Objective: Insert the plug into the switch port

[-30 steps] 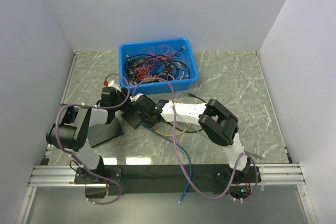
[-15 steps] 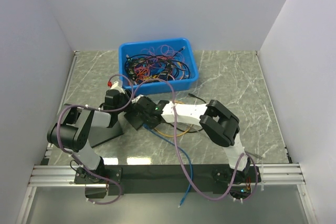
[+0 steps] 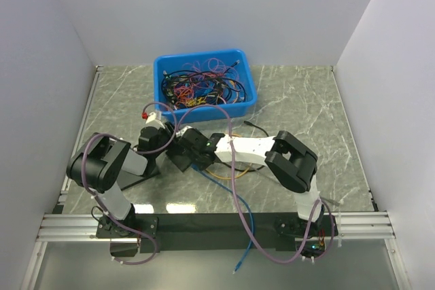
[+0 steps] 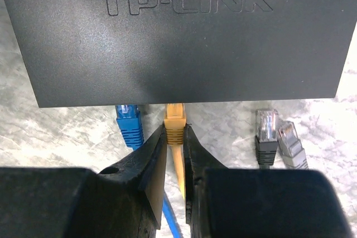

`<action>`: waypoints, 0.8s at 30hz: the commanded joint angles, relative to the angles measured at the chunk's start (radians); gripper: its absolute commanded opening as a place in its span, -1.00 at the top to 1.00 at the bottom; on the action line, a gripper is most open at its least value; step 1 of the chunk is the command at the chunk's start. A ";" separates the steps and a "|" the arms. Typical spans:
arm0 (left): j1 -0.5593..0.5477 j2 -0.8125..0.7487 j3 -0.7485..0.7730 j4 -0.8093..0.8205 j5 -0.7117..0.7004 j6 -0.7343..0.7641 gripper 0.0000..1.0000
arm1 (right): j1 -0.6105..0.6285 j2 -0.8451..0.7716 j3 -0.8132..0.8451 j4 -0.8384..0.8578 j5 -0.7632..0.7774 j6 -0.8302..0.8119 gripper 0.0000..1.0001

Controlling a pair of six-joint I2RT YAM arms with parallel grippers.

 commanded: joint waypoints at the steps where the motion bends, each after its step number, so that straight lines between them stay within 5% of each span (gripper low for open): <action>1: -0.076 0.057 -0.077 -0.057 0.130 -0.056 0.04 | 0.000 -0.020 -0.031 0.137 0.064 0.006 1.00; 24: -0.197 -0.025 -0.101 -0.120 0.009 -0.010 0.10 | -0.001 -0.128 -0.128 0.343 0.152 -0.033 1.00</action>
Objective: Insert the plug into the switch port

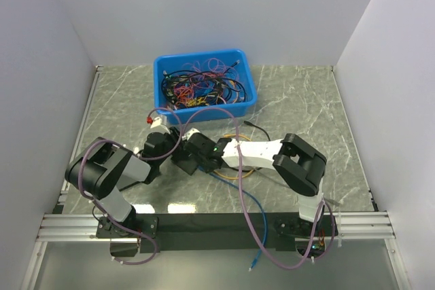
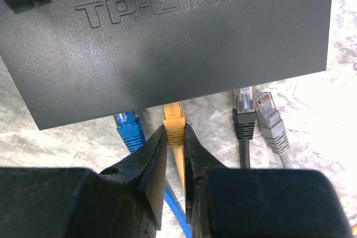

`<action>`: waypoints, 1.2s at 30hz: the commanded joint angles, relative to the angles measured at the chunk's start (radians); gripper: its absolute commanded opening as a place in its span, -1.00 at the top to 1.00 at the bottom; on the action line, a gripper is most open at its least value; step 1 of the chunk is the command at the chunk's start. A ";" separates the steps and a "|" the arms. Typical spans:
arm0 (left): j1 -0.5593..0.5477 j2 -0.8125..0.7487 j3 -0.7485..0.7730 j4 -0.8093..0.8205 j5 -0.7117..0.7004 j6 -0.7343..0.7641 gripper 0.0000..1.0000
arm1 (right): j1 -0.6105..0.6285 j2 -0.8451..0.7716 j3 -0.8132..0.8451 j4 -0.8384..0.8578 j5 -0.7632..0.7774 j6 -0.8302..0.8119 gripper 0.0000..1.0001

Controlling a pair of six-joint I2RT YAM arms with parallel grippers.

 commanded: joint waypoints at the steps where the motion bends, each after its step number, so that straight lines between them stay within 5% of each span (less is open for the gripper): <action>1: -0.082 0.018 -0.051 -0.134 0.144 -0.014 0.10 | -0.009 -0.048 -0.003 0.295 0.076 -0.016 1.00; 19: -0.111 0.033 -0.061 -0.099 0.133 0.003 0.17 | -0.020 -0.074 0.036 0.447 -0.032 -0.144 1.00; 36: -0.136 0.033 -0.055 -0.120 0.107 0.012 0.25 | -0.049 0.064 0.310 0.441 -0.156 -0.187 1.00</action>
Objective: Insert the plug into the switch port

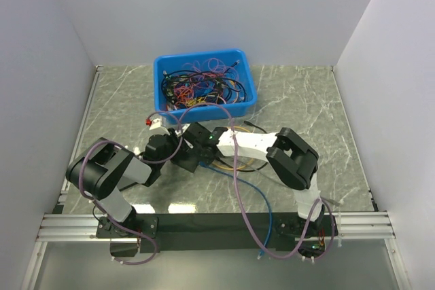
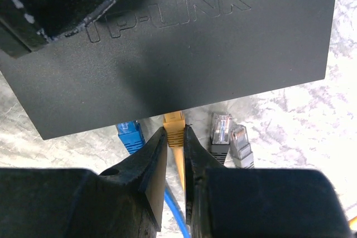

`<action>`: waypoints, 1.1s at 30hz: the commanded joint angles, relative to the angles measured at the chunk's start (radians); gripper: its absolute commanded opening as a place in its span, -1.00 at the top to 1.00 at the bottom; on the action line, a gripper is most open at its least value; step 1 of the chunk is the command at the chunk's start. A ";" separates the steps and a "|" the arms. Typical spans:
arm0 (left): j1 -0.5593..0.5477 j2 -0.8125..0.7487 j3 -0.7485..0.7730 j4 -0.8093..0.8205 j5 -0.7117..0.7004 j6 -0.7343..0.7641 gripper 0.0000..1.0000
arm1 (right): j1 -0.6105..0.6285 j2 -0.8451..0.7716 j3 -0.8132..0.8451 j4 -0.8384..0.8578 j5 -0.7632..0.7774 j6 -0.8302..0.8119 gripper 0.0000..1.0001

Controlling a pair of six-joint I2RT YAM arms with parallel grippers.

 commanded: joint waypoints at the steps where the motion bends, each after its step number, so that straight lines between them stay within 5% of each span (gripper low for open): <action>1: -0.097 0.036 -0.032 -0.151 0.256 -0.045 0.25 | 0.002 -0.014 0.157 0.544 -0.060 0.006 1.00; 18: -0.091 0.005 0.026 -0.311 0.170 -0.082 0.27 | 0.007 -0.069 0.016 0.587 -0.102 0.077 1.00; 33: 0.001 -0.255 0.038 -0.518 0.096 -0.065 0.10 | 0.024 -0.060 0.054 0.558 -0.157 0.106 1.00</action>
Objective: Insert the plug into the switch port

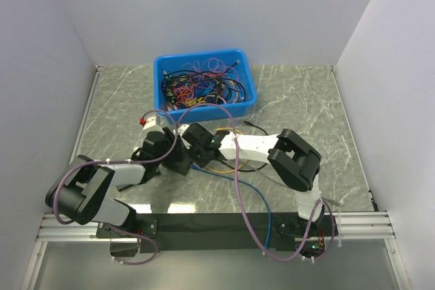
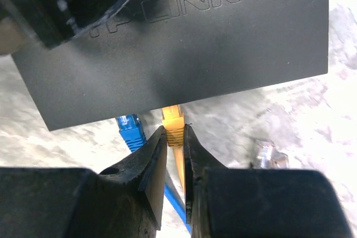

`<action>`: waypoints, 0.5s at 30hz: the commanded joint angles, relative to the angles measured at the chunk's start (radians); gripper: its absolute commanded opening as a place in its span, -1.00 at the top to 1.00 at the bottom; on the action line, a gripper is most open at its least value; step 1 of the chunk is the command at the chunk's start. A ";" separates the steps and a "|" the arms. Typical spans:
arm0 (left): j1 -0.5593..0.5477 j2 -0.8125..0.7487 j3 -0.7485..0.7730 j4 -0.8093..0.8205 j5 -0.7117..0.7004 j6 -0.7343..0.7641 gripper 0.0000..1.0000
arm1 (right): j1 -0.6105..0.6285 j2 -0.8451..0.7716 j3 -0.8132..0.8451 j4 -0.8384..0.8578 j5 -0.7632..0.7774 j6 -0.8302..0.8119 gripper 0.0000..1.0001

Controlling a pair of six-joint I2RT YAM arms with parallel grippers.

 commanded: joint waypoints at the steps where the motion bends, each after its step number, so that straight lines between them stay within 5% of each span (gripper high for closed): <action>1: -0.011 -0.024 -0.006 -0.084 0.207 -0.057 0.10 | 0.014 -0.034 0.118 0.404 -0.052 0.047 1.00; 15: 0.052 0.065 0.069 -0.060 0.254 -0.034 0.10 | 0.025 -0.019 0.124 0.426 -0.094 0.073 1.00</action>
